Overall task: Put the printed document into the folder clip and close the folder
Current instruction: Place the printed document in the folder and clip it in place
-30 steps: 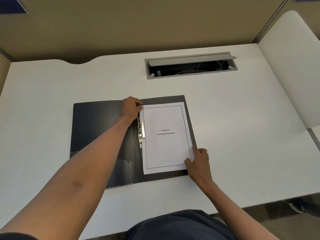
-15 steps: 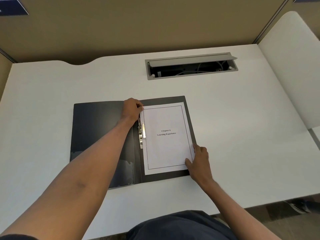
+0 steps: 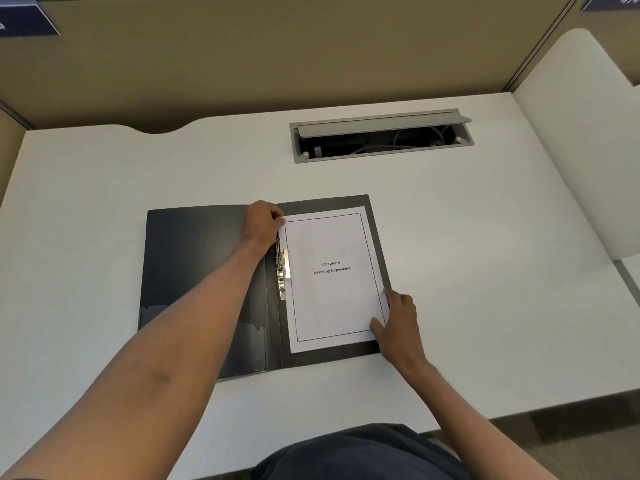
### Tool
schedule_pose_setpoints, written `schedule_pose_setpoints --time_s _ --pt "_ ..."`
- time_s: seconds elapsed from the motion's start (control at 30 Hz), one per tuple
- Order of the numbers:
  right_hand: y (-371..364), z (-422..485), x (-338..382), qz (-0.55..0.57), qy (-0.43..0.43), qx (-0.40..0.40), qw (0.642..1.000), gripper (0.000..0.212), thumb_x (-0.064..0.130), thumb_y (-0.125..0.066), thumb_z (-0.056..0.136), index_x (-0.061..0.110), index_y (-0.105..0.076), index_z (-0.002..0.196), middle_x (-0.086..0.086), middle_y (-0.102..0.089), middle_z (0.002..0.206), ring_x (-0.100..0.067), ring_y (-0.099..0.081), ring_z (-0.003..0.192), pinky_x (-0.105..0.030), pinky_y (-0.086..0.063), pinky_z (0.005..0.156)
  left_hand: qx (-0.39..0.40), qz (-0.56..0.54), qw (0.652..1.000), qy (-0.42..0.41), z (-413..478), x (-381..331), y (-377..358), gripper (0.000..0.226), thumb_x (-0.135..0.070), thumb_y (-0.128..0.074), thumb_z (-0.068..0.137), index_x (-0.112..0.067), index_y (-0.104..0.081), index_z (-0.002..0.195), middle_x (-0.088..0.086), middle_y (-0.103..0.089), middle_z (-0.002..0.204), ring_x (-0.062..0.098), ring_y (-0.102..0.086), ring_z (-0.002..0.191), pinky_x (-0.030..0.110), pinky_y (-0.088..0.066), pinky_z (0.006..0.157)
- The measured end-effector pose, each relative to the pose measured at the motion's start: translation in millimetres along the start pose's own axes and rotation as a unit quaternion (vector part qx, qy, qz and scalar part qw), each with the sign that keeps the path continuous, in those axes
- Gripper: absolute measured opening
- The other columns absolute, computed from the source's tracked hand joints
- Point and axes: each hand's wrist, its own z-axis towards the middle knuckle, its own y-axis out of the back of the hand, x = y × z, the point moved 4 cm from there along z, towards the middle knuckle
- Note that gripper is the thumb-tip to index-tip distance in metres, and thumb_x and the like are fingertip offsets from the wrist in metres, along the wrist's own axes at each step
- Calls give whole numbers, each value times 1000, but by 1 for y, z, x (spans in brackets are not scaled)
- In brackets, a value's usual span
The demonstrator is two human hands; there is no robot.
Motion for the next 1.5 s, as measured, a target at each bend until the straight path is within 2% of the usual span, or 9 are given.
schedule_pose_setpoints --time_s 0.13,0.27,0.47,0.57,0.77,0.97,1.13,1.27,1.5 --pt "-4 -3 -3 -30 22 14 999 72 14 -67 91 17 -31 154 -6 -37 136 -24 -36 131 -27 -37 105 -2 -3 1000 -3 -1 -1 1 8 1 -72 89 3 -78 93 13 -74 93 18 -62 79 25 -48 70" --pt "-7 -4 -6 -68 42 17 997 71 15 -68 92 21 -34 155 -2 -33 135 -20 -35 132 -28 -41 105 -4 0 1000 -2 -2 -3 1 7 2 -72 90 3 -78 93 14 -74 94 19 -62 76 19 -47 60" --pt "-10 0 -7 -130 43 22 990 68 17 -67 92 22 -37 153 -1 -32 133 -19 -36 131 -31 -53 93 -3 3 1000 -3 -6 -6 5 9 2 -72 89 3 -77 96 17 -74 98 20 -62 80 35 -57 76" --pt "-12 2 -4 -170 42 22 984 68 19 -67 93 22 -35 153 -4 -33 135 -21 -37 131 -33 -56 89 -10 8 1000 3 -10 -7 7 19 -5 -74 89 1 -73 107 15 -68 99 20 -59 84 33 -52 79" --pt "-14 2 -2 -187 46 21 981 66 16 -66 94 21 -36 152 -6 -33 135 -23 -37 129 -34 -55 89 7 17 990 141 -29 -2 8 20 -11 -68 87 5 -68 74 17 -67 71 24 -56 61 35 -56 65" --pt "-13 3 0 -182 47 21 982 66 14 -67 93 18 -38 153 -7 -34 133 -25 -37 129 -35 -54 93 -3 -12 980 199 -42 -3 11 34 -4 -62 81 -12 -39 57 4 -43 57 22 -36 53 23 -34 51" --pt "-13 1 1 -179 44 20 983 65 11 -66 94 17 -38 153 -7 -34 134 -25 -36 131 -36 -55 93 -25 -93 968 231 -55 -5 21 15 -6 -69 85 1 -66 73 13 -61 65 25 -53 50 32 -53 58" --pt "-14 0 0 -162 44 15 986 65 8 -65 94 15 -38 153 -8 -34 135 -26 -35 132 -35 -53 96 -39 -193 950 243 -80 -4 21 19 -8 -79 87 10 -75 86 17 -73 72 20 -66 48 39 -67 70" --pt "-13 0 1 -154 46 12 987 66 7 -67 92 14 -39 152 -8 -35 134 -26 -36 132 -34 -49 97 -39 -243 939 241 -119 4 17 14 0 -79 86 -2 -76 73 19 -77 80 23 -75 62 34 -67 69"
